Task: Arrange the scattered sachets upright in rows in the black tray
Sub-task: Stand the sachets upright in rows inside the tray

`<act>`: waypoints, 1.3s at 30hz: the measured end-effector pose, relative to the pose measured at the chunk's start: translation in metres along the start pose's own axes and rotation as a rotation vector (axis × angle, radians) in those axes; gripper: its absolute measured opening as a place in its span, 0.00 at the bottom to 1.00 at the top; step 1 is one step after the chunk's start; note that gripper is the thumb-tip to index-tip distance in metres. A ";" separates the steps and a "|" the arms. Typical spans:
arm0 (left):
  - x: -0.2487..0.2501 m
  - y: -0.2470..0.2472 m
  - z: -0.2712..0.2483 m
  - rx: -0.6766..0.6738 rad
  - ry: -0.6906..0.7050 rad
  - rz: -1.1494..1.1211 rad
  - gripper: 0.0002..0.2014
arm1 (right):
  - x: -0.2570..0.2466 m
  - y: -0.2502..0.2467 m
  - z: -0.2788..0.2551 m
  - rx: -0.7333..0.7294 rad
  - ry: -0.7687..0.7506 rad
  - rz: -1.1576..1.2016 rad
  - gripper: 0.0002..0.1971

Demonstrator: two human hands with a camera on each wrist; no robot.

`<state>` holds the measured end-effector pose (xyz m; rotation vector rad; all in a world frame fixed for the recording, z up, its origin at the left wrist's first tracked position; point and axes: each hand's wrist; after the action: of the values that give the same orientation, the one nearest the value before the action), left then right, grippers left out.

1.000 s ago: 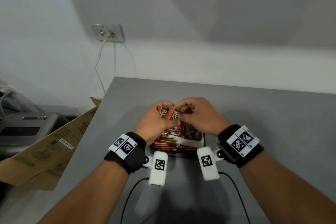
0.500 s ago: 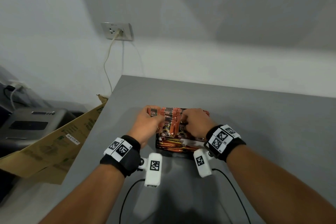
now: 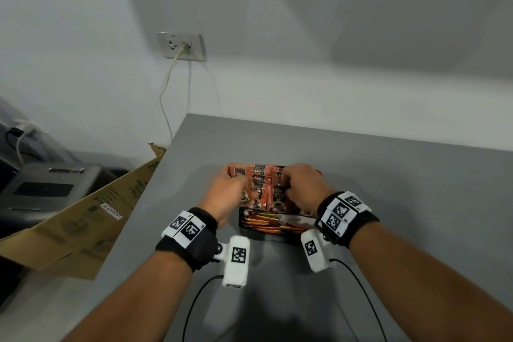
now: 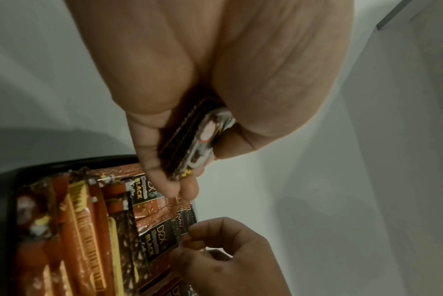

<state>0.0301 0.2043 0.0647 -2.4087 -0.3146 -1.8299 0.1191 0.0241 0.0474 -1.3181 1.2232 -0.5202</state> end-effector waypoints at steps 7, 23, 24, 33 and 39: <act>0.008 0.020 -0.003 -0.118 0.086 -0.062 0.24 | -0.010 -0.044 -0.025 0.009 0.000 0.546 0.11; 0.004 0.019 0.000 -0.037 0.023 0.081 0.14 | 0.044 -0.023 -0.031 -0.083 0.036 0.014 0.11; 0.004 0.019 -0.002 -0.038 0.023 0.088 0.14 | 0.044 -0.020 -0.029 -0.074 0.027 -0.015 0.11; 0.000 0.015 -0.004 -0.013 0.010 0.082 0.11 | 0.050 -0.007 -0.022 0.001 0.010 -0.064 0.12; 0.000 0.020 -0.004 -0.038 -0.023 0.089 0.14 | 0.050 -0.002 -0.024 0.079 0.009 -0.045 0.11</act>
<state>0.0312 0.1846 0.0663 -2.4284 -0.1733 -1.7879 0.1160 -0.0305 0.0357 -1.2797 1.1712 -0.6010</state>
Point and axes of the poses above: each hand's wrist, its own z-axis towards the middle knuckle, its own y-axis out of the palm, x = y × z, and after that the axes turned 7 degrees about y, right-handed
